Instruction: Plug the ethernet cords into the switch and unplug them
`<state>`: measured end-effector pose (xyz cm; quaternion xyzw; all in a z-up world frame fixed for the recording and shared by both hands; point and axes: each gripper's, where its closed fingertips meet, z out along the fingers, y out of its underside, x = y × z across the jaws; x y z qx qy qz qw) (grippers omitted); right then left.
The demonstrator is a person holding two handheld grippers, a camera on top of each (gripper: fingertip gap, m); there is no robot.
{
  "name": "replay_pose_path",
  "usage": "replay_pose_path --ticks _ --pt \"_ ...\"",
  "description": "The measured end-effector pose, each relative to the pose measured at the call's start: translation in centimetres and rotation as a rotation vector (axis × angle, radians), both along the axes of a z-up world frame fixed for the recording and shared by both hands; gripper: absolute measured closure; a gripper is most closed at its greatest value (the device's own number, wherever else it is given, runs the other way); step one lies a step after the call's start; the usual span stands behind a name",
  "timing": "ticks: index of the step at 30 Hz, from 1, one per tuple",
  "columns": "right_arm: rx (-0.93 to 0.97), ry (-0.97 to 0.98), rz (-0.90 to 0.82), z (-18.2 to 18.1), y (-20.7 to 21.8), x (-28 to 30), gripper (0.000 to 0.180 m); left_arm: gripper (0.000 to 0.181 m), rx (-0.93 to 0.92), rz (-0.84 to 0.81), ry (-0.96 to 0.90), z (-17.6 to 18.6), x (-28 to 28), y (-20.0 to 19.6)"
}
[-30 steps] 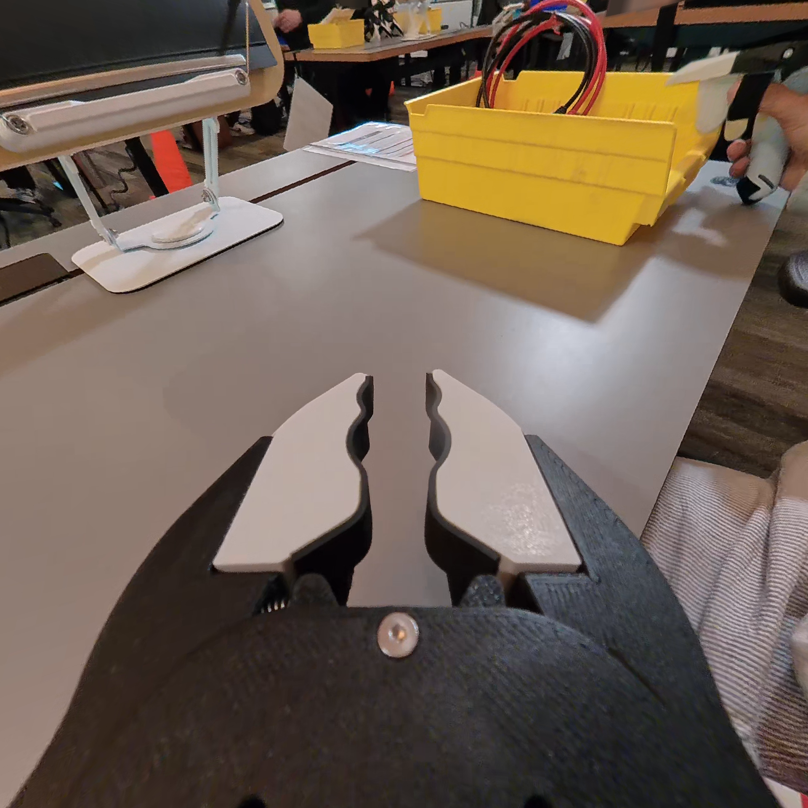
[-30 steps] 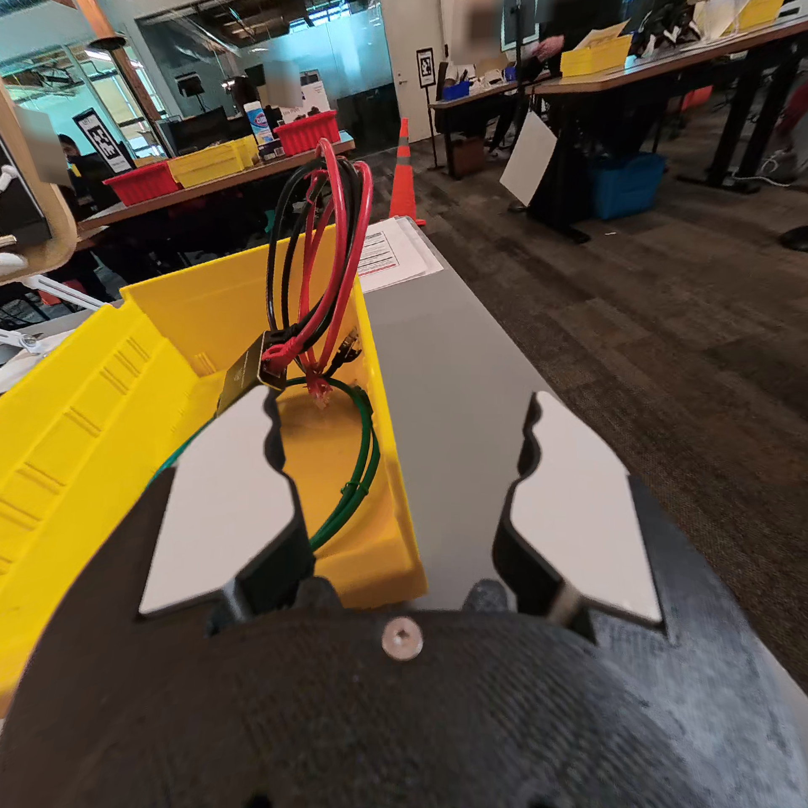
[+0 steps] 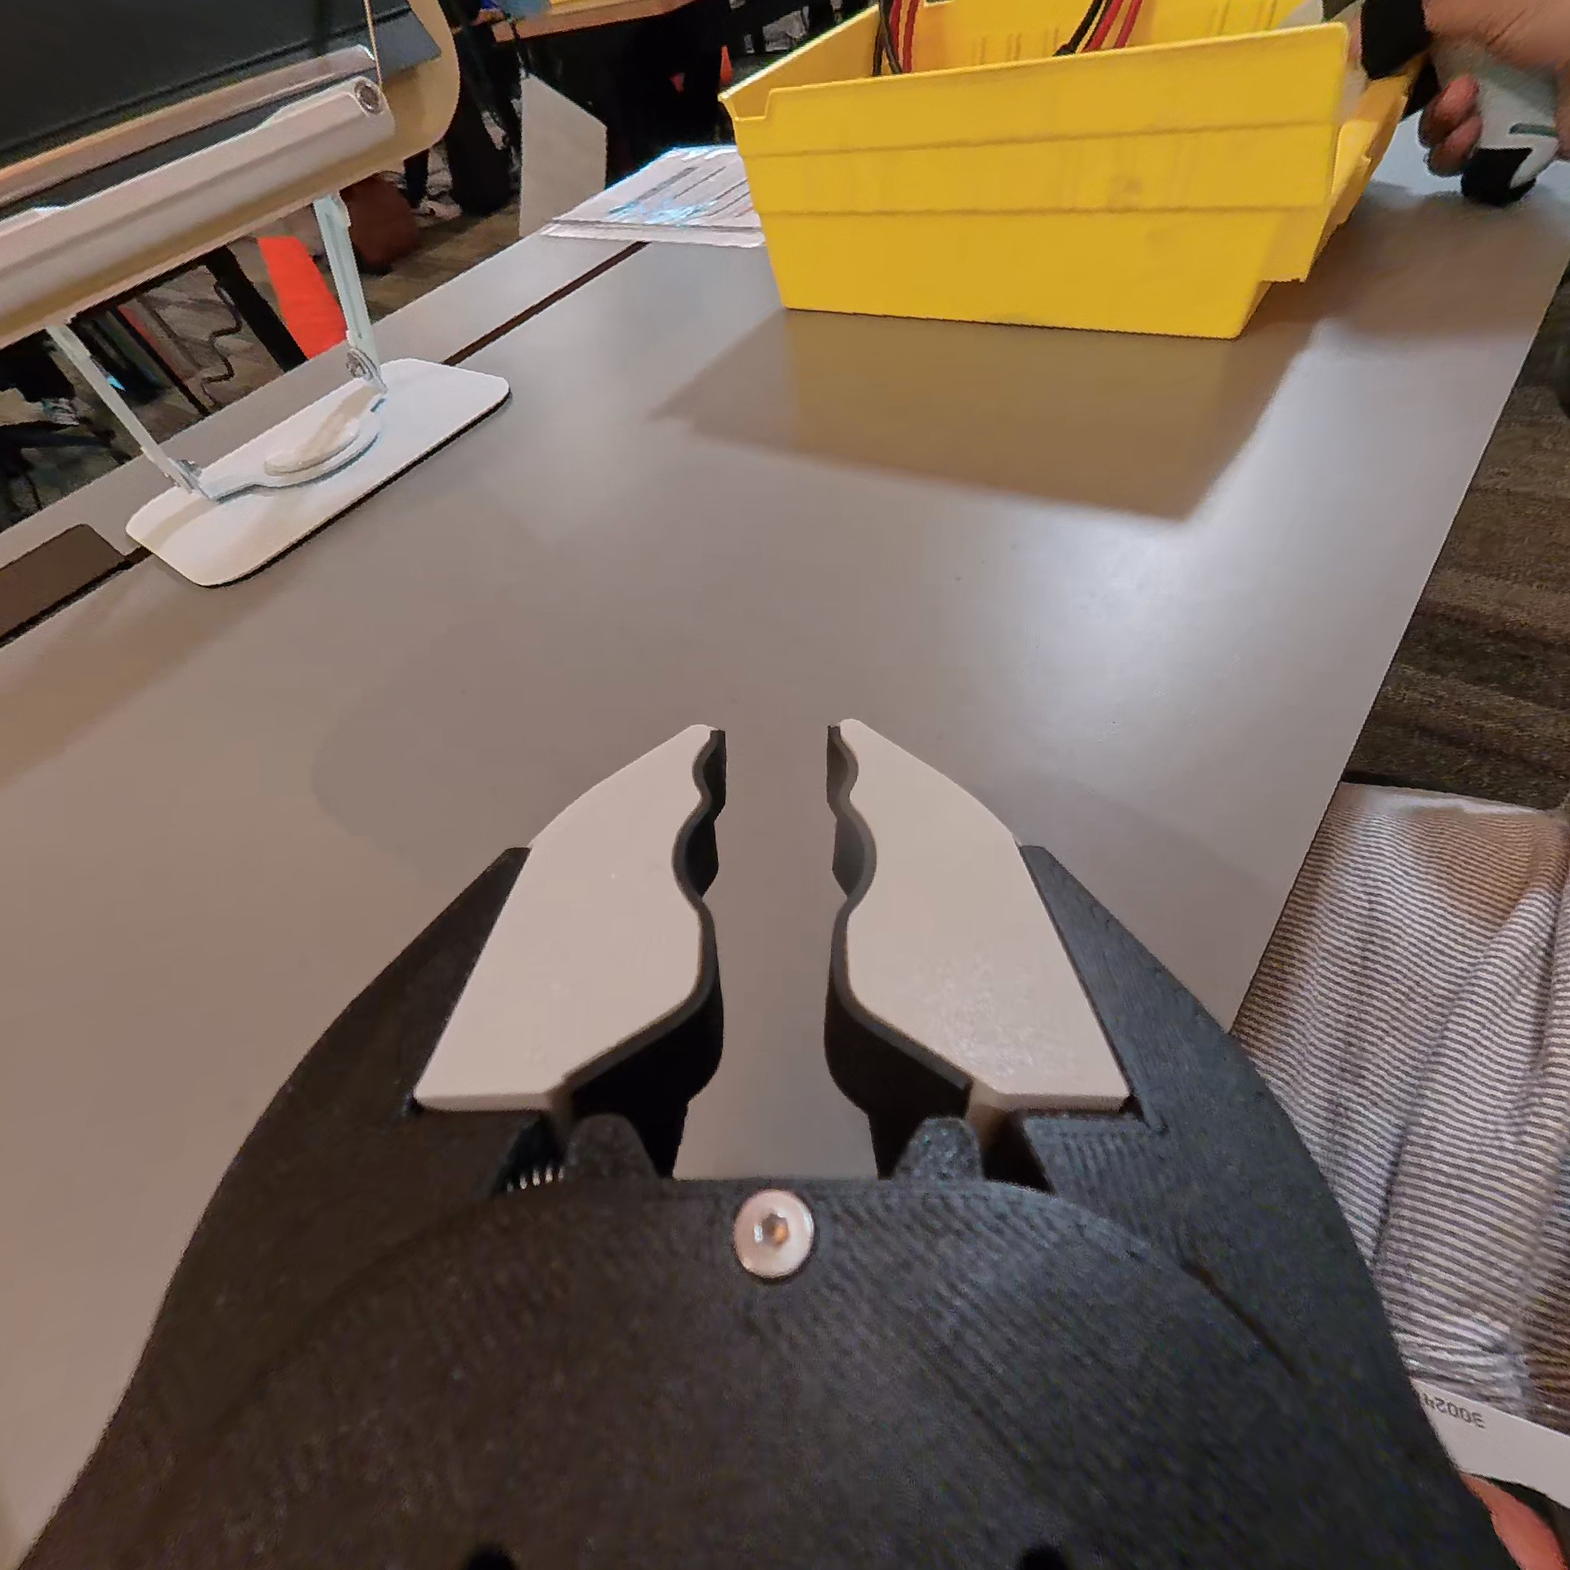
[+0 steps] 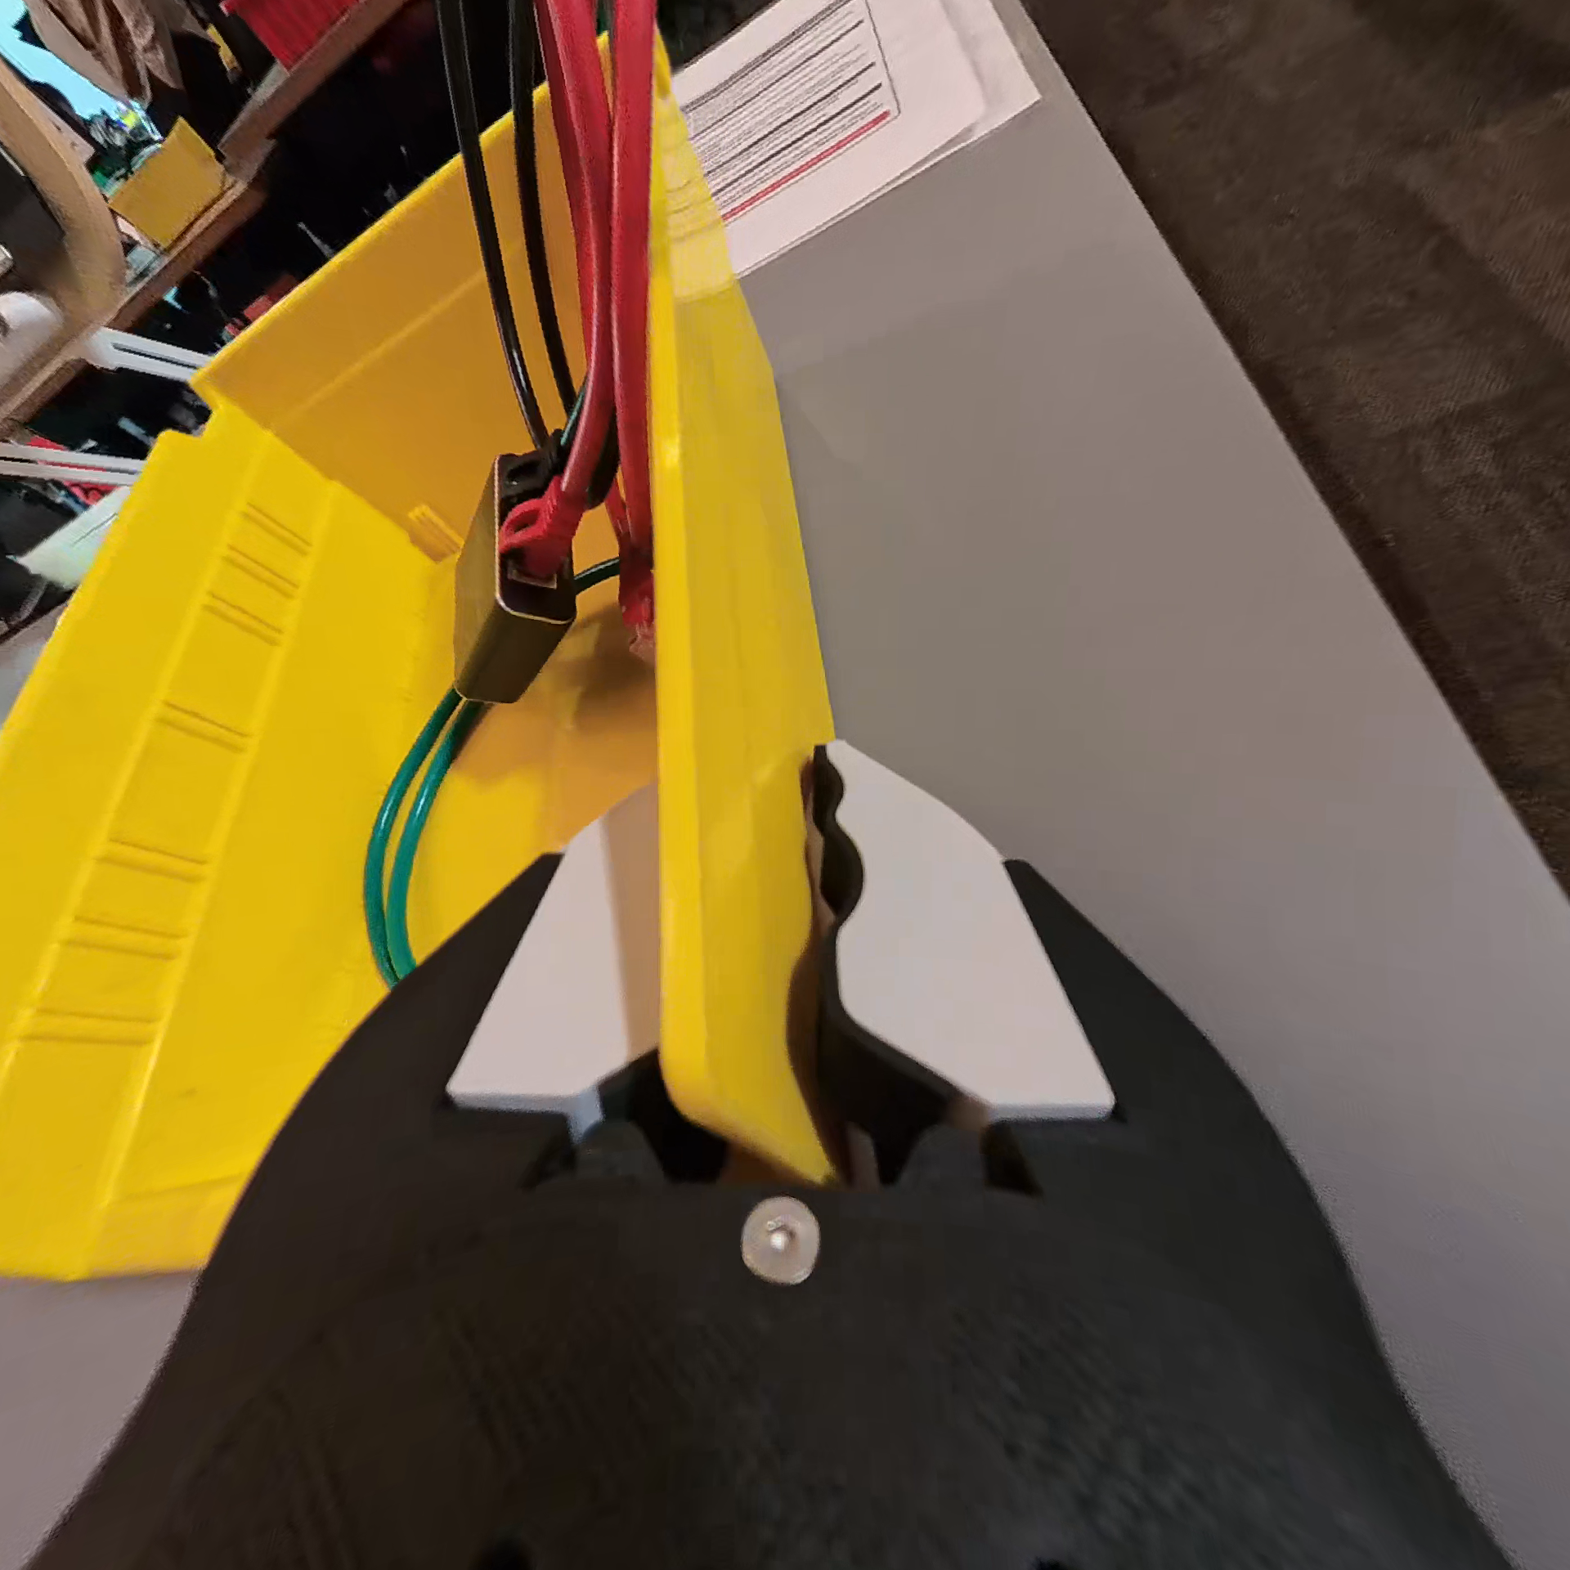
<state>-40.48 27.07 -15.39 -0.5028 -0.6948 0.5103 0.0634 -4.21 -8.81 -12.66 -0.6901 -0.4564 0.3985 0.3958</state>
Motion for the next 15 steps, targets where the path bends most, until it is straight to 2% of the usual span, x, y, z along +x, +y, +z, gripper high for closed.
replay_pose_path --ticks 5,15 --pt "0.039 0.017 -0.019 -0.05 0.15 -0.04 0.172 0.156 -0.011 -0.007 -0.007 -0.17 -0.02 0.17" --pt "-0.019 0.039 -0.050 0.70 0.53 0.18 0.174 0.155 -0.037 -0.020 -0.027 -0.60 -0.17 0.49"
